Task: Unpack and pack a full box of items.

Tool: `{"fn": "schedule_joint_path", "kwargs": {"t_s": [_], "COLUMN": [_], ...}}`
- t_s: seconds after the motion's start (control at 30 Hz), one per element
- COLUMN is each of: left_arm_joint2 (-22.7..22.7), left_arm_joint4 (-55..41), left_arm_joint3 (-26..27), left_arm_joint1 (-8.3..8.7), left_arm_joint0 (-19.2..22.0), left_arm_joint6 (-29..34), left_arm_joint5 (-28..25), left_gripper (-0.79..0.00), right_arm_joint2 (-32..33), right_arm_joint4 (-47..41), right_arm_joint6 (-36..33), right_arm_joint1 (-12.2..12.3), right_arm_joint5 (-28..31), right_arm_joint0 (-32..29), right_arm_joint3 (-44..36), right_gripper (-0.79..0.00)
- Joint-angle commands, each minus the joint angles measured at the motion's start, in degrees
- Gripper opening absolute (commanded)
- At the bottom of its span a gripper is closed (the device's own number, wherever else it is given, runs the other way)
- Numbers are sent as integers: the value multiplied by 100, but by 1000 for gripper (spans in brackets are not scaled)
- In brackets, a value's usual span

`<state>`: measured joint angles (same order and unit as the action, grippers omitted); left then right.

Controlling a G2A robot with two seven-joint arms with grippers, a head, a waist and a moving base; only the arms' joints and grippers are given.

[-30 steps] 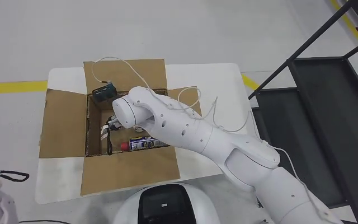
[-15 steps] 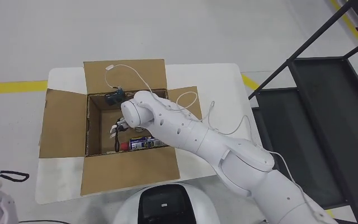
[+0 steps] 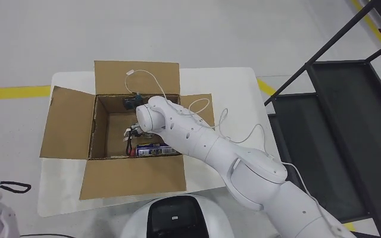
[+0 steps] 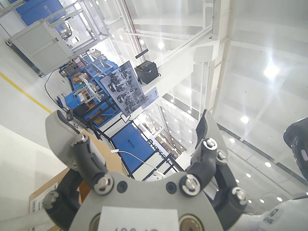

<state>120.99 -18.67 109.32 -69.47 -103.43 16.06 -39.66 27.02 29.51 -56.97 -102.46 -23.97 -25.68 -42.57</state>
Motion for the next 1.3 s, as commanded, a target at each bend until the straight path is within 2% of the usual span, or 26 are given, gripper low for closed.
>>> {"fn": "schedule_joint_path", "kwargs": {"t_s": [0.0,0.47,0.63,0.7,0.77,0.8,0.9,1.27], "left_arm_joint2": [0,0,0,0,0,0,0,0], "left_arm_joint4": [0,0,0,0,0,0,0,0], "left_arm_joint3": [0,0,0,0,0,0,0,0], "left_arm_joint1": [0,0,0,0,0,0,0,0], "left_arm_joint0": [0,0,0,0,0,0,0,0], "left_arm_joint6": [0,0,0,0,0,0,0,0], "left_arm_joint5": [0,0,0,0,0,0,0,0], "left_gripper": [0,0,0,0,0,0,0,0], "right_arm_joint2": [10,55,111,135,165,173,191,310], "right_arm_joint4": [22,278,328,351,370,395,487,940], "right_arm_joint6": [-37,210,312,327,330,321,307,210], "right_arm_joint1": [-16,-127,-159,-167,-170,-170,-169,-70], "right_arm_joint5": [-25,-99,-121,-120,-121,-122,-133,-161], "right_arm_joint0": [3,-126,-163,-173,-184,-186,-195,-326], "right_arm_joint3": [-1,255,330,336,335,334,314,-344], "right_gripper": [-28,-139,-237,-400,-508,-613,-785,-785]}}
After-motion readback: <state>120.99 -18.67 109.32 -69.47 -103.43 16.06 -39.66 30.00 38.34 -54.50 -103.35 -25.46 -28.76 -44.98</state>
